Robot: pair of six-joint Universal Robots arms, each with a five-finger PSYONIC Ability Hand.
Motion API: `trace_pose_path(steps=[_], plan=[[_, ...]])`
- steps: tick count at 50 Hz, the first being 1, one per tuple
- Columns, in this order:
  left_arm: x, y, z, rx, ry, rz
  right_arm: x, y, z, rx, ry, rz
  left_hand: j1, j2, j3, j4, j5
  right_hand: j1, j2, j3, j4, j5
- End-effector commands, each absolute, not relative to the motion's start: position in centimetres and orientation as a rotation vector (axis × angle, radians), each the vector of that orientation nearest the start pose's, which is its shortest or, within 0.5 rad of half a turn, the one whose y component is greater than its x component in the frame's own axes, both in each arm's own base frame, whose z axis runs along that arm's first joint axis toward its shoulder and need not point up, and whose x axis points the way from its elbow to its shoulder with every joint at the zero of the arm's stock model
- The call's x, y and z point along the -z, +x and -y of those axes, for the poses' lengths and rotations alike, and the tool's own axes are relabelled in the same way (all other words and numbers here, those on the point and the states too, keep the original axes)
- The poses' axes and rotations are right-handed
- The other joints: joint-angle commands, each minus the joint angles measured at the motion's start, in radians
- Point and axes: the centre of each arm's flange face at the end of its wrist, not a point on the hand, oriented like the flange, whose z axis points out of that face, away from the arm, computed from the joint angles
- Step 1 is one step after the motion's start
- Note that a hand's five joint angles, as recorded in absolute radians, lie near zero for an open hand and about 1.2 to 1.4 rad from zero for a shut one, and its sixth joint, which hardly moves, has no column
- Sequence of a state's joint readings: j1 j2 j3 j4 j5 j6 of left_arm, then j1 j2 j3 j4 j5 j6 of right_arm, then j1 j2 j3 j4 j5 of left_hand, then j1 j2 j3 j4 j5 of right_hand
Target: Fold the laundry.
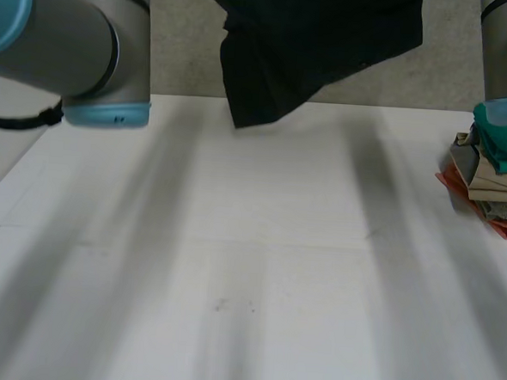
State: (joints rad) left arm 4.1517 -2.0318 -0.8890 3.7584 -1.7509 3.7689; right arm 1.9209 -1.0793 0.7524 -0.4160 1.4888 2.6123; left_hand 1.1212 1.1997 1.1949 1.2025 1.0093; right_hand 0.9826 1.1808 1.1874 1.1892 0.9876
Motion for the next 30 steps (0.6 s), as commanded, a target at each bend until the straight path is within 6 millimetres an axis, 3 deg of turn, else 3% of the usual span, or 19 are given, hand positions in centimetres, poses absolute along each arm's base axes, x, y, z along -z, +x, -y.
trace_pose_path(steps=[1,2,3,5,6,7,10,14,19,22,30], plan=[[-33.6,-32.2,29.9,2.593,0.619,-1.405,-34.8,28.8,37.7,2.706,-0.900,-1.523,0.275,0.197,0.201,0.194,0.212,0.414,0.215,0.209,0.207,0.234],[-32.4,-32.1,29.7,2.565,0.647,-1.441,-32.0,28.8,37.8,2.623,-0.943,-1.623,0.275,0.197,0.201,0.194,0.212,0.414,0.215,0.209,0.207,0.234],[-30.2,-32.1,29.1,2.508,0.703,-1.512,-30.7,28.8,37.8,2.582,-0.966,-1.671,0.275,0.197,0.201,0.194,0.212,0.414,0.215,0.209,0.207,0.234],[-28.0,-31.9,28.4,2.440,0.758,-1.585,-28.0,28.8,37.6,2.495,-1.010,-1.764,0.275,0.197,0.201,0.194,0.212,0.414,0.215,0.209,0.207,0.234],[-26.9,-31.8,28.0,2.402,0.792,-1.625,-25.6,28.7,37.3,2.409,-1.046,-1.847,0.275,0.197,0.201,0.194,0.212,0.414,0.215,0.209,0.207,0.234],[-24.7,-31.6,27.2,2.324,0.856,-1.700,-24.4,28.7,37.0,2.361,-1.067,-1.888,0.275,0.197,0.201,0.194,0.212,0.414,0.215,0.209,0.207,0.234],[-21.5,-30.9,25.6,2.168,0.971,-1.830,-20.6,28.5,35.8,2.190,-1.144,-2.018,0.275,0.197,0.201,0.194,0.212,0.414,0.215,0.209,0.207,0.234],[-18.7,-29.9,23.5,1.976,1.097,-1.962,-18.1,27.9,34.2,2.035,-1.217,-2.135,0.275,0.197,0.201,0.194,0.212,0.414,0.215,0.209,0.207,0.234],[-18.8,-28.9,21.1,1.849,1.184,-2.032,-16.9,26.9,32.1,1.847,-1.267,-2.254,0.275,0.197,0.201,0.194,0.212,0.414,0.215,0.209,0.207,0.234],[-20.2,-28.3,19.0,1.807,1.235,-2.055,-17.6,26.2,30.3,1.738,-1.302,-2.306,0.275,0.197,0.201,0.194,0.212,0.414,0.215,0.209,0.207,0.234],[-21.6,-26.6,13.8,1.627,1.403,-2.114,-19.0,24.6,26.0,1.494,-1.405,-2.403,0.275,0.197,0.201,0.194,0.212,0.414,0.215,0.209,0.207,0.234]])
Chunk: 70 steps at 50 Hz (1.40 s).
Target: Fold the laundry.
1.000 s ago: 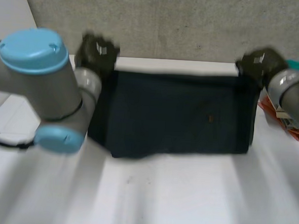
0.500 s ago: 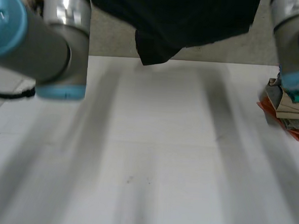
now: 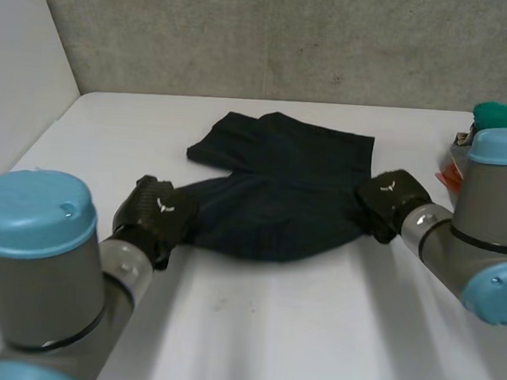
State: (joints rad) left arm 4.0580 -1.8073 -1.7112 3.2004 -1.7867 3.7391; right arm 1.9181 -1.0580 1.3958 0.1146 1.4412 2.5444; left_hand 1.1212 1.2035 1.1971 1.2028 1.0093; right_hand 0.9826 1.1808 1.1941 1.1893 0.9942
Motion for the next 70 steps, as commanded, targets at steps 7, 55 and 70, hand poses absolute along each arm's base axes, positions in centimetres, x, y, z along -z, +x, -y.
trace_pose_path(steps=[7,55,70], plan=[[-21.2,-25.4,9.6,1.445,1.582,-2.153,-19.3,22.3,19.8,1.144,-1.759,-2.417,0.275,0.193,0.199,0.193,0.212,0.414,0.215,0.202,0.207,0.227],[-14.0,-42.4,36.2,2.400,1.073,-1.247,-14.4,27.1,40.8,2.437,-1.294,-2.232,-0.947,-1.029,-1.023,-1.028,-1.009,-0.808,-1.006,-1.020,-1.015,-0.994],[-19.4,-36.8,29.5,2.406,0.981,-1.579,-18.7,23.1,31.7,1.741,-0.926,-2.444,-0.947,-1.029,-1.023,-1.028,-1.009,-0.808,-1.006,-1.020,-1.015,-0.994]])
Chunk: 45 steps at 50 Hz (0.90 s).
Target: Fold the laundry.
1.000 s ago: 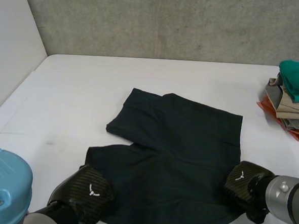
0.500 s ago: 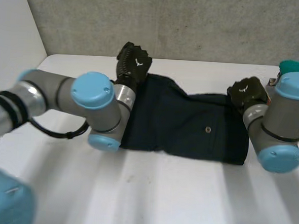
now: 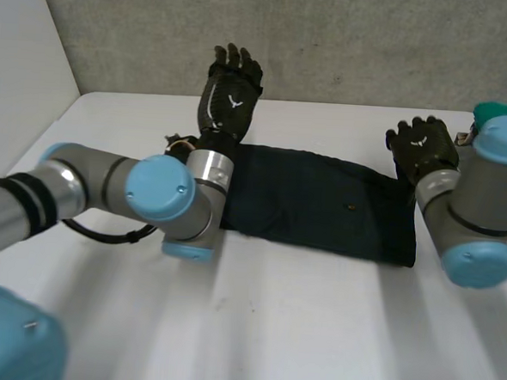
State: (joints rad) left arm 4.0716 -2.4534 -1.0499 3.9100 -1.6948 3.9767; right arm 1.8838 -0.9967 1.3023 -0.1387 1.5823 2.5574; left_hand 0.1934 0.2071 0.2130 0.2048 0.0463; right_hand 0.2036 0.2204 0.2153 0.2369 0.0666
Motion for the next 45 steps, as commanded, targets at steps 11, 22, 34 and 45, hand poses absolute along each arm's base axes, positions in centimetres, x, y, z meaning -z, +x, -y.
trace_pose_path(steps=[11,22,34,45], plan=[[-19.4,-34.2,25.7,2.315,1.036,-2.074,-15.3,22.2,31.4,1.648,-0.847,-2.480,-0.019,-0.033,-0.038,-0.030,-0.046,0.078,0.061,0.066,0.045,0.040],[-19.5,-33.7,25.3,2.293,0.996,-2.181,-13.9,21.6,33.2,1.700,-0.821,-2.476,-0.018,-0.032,-0.038,-0.029,-0.045,1.193,1.176,1.181,1.159,1.155],[-20.9,-33.2,25.2,2.320,0.965,-2.156,-16.0,17.3,32.0,1.731,-1.228,-2.606,-0.019,-0.033,-0.038,-0.030,-0.046,1.193,1.176,1.181,1.159,1.155],[-21.4,-31.9,25.1,2.311,0.930,-2.158,-21.3,20.8,34.0,2.161,-1.749,-2.250,-0.019,-0.033,-0.038,-0.030,-0.046,1.193,1.176,1.181,1.159,1.155]])
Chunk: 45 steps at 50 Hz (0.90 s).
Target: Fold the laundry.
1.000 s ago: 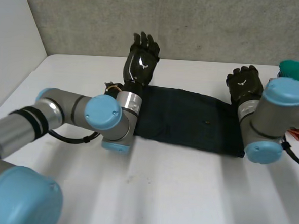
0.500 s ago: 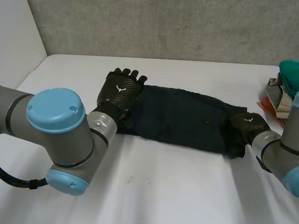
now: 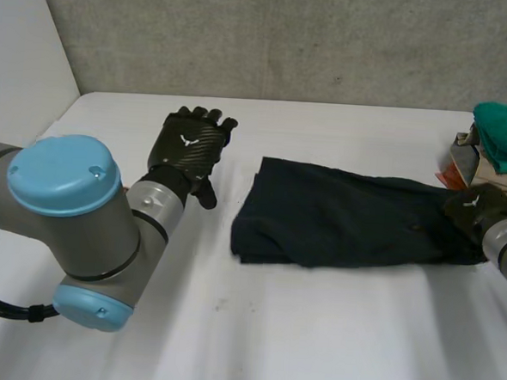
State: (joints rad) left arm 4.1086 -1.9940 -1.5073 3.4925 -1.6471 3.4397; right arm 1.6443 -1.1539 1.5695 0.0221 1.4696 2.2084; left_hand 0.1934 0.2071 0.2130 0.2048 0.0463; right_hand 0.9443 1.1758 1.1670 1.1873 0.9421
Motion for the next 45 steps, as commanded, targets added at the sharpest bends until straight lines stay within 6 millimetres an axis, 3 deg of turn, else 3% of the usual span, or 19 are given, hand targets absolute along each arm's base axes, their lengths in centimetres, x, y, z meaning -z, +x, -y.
trace_pose_path(steps=[1,3,4,6,7,10,14,18,20,21,22,24,30,33,38,41,45], plan=[[-21.4,-31.9,25.1,2.313,0.929,-2.157,-21.8,22.2,33.5,2.200,-1.770,-2.156,-0.019,-0.033,-0.038,-0.030,-0.046,0.452,0.220,0.229,0.209,0.280],[-21.4,-31.9,25.1,2.312,0.931,-2.155,-23.3,26.5,31.9,2.299,-1.823,-1.833,-0.019,-0.033,-0.038,-0.030,-0.046,0.452,0.220,0.229,0.209,0.280],[-21.5,-31.8,25.2,2.315,0.925,-2.152,-23.4,27.6,31.4,2.310,-1.836,-1.745,-0.019,-0.033,-0.038,-0.030,-0.046,0.452,0.220,0.229,0.209,0.280],[-21.6,-31.8,25.3,2.317,0.920,-2.149,-22.8,29.8,30.4,2.286,-1.872,-1.577,-0.019,-0.033,-0.038,-0.030,-0.046,0.452,0.220,0.229,0.209,0.280],[-21.6,-31.7,25.4,2.316,0.916,-2.149,-21.2,31.9,29.5,2.221,-1.912,-1.424,-0.019,-0.033,-0.038,-0.030,-0.046,0.452,0.220,0.229,0.209,0.280],[-21.6,-31.5,25.7,2.317,0.904,-2.146,-18.8,34.0,28.0,2.112,-1.947,-1.282,-0.019,-0.033,-0.038,-0.030,-0.046,0.452,0.220,0.229,0.209,0.280],[-21.8,-31.2,26.3,2.321,0.875,-2.137,-15.4,37.5,24.2,1.928,-1.987,-1.086,-0.019,-0.033,-0.038,-0.030,-0.046,0.452,0.220,0.229,0.209,0.280],[-22.2,-30.9,26.8,2.329,0.853,-2.123,-14.8,38.5,24.1,1.926,-1.976,-1.110,-0.019,-0.033,-0.038,-0.030,-0.046,0.452,0.220,0.229,0.209,0.280],[-22.6,-30.8,27.3,2.342,0.838,-2.105,-15.5,38.6,24.4,1.959,-1.952,-1.150,-0.019,-0.033,-0.038,-0.030,-0.046,0.389,0.158,0.166,0.146,0.217],[-22.7,-30.8,27.4,2.346,0.832,-2.100,-15.7,38.6,24.5,1.964,-1.936,-1.178,-0.019,-0.033,-0.038,-0.030,-0.046,0.170,-0.061,-0.052,-0.073,-0.002],[-22.9,-30.8,27.6,2.356,0.827,-2.089,-16.1,38.4,25.0,1.978,-1.875,-1.260,-0.019,-0.033,-0.038,-0.030,-0.046,-0.361,-0.592,-0.583,-0.604,-0.533],[-23.8,-30.9,28.0,2.386,0.807,-2.062,-16.9,38.1,25.4,1.976,-1.777,-1.346,-0.019,-0.033,-0.038,-0.030,-0.046,-0.700,-0.931,-0.922,-0.943,-0.872],[-25.8,-32.0,29.5,2.479,0.774,-1.981,-24.6,36.1,25.7,1.951,-1.182,-1.538,-0.019,-0.033,-0.038,-0.030,-0.046,-0.770,-1.001,-0.992,-1.013,-0.942],[-25.6,-32.9,29.9,2.495,0.794,-1.976,-26.3,34.4,26.8,1.925,-1.003,-1.604,-0.018,-0.032,-0.038,-0.029,-0.045,-0.770,-1.001,-0.992,-1.013,-0.942],[-24.6,-36.2,29.7,2.545,0.895,-1.973,-26.3,29.9,30.5,1.850,-0.756,-1.865,-0.018,-0.032,-0.038,-0.029,-0.045,-0.770,-1.001,-0.992,-1.013,-0.942],[-23.5,-37.9,29.5,2.555,1.002,-1.988,-26.0,29.3,31.2,1.818,-0.724,-1.947,-0.015,-0.029,-0.035,-0.026,-0.043,-0.770,-1.001,-0.992,-1.013,-0.942],[-21.4,-39.7,29.6,2.499,1.183,-2.062,-23.5,29.7,32.4,1.692,-0.721,-2.074,0.002,-0.011,-0.017,-0.009,-0.025,-0.770,-1.001,-0.992,-1.013,-0.942]])
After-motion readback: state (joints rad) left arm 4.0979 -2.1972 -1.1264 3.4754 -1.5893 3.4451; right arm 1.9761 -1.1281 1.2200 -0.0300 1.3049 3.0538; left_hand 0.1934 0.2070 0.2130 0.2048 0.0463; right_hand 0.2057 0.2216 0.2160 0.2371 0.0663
